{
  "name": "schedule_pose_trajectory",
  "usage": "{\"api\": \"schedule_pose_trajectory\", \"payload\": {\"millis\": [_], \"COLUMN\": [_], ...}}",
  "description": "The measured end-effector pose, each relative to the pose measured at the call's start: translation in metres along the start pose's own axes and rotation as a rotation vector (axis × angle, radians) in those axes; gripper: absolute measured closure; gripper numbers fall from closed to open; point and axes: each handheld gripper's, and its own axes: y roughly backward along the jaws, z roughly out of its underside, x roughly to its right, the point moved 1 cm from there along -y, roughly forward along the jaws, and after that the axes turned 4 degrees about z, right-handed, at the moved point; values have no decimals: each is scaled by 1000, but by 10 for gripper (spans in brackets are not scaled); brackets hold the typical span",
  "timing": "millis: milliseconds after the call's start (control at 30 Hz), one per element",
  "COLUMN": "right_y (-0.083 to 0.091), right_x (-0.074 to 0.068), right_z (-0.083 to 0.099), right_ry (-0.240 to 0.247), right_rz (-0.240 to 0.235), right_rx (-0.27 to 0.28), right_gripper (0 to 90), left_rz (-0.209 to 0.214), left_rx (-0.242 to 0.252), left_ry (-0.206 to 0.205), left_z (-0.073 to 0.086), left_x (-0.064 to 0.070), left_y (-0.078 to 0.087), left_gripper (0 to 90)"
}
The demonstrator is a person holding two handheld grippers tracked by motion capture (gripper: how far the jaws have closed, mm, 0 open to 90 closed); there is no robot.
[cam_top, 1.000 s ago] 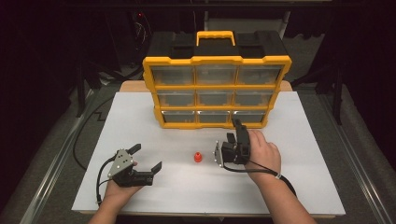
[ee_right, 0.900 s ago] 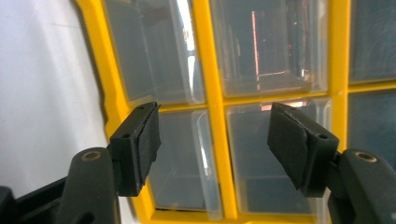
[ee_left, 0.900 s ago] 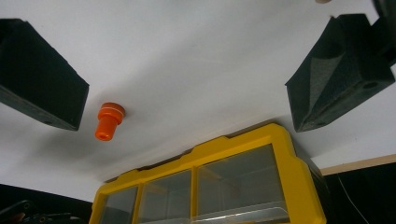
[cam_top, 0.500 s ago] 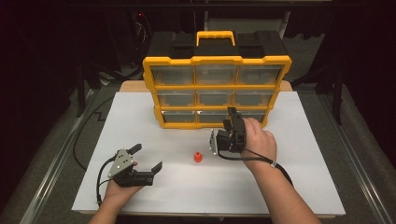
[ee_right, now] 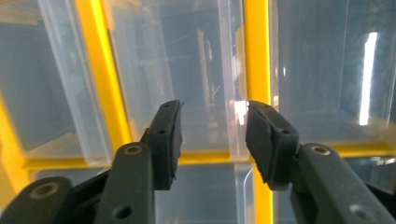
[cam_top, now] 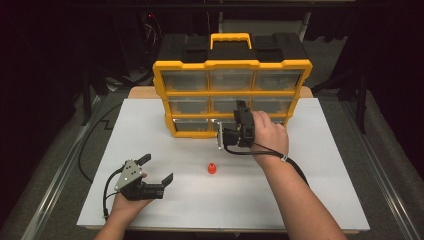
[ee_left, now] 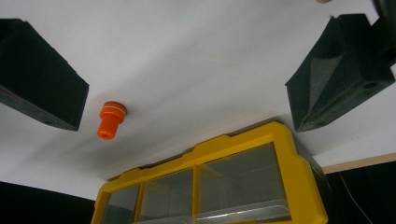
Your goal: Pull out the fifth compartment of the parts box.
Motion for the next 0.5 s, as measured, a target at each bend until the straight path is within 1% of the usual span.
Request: {"api": "schedule_pose_trajectory", "payload": {"millis": [67,100,133,167,200,233,267,300,333,367,467,500], "right_y": [-4,-5,-6,-7,-8,-9,-10,-12,-12,-13,-14,-14], "right_x": [1,2,2,2,3,4,3,4,3,2,5,6], "right_z": [-3,-4,-6,-8,-9,-10,-11,-11,-11,-11,-13,-14], "right_ry": [10,27,14,15,27,38,43,60,39,30,35,46], "right_rz": [8,18,17,22,16,19,19,24,20,20,21,22], "right_rx": [4,5,-14,-14,-13,-7,-12,-4,-16,-20,-19,-15], "right_gripper": [603,617,624,637,645,646,653,654,658,662,691,696], "left_rz": [0,1,2,2,2,3,2,2,4,5,7,8], "left_rx": [0,0,-1,0,-1,-3,-2,-1,-1,-2,-6,-8], "left_ry": [0,1,1,2,2,1,3,3,2,2,4,4], "left_z": [0,0,0,0,0,0,0,0,0,0,0,0], "left_x": [0,0,0,0,0,0,0,0,0,0,0,0], "left_y": [0,0,0,0,0,0,0,0,0,0,0,0], "left_gripper": [2,2,2,2,2,2,2,2,2,2,2,2]}}
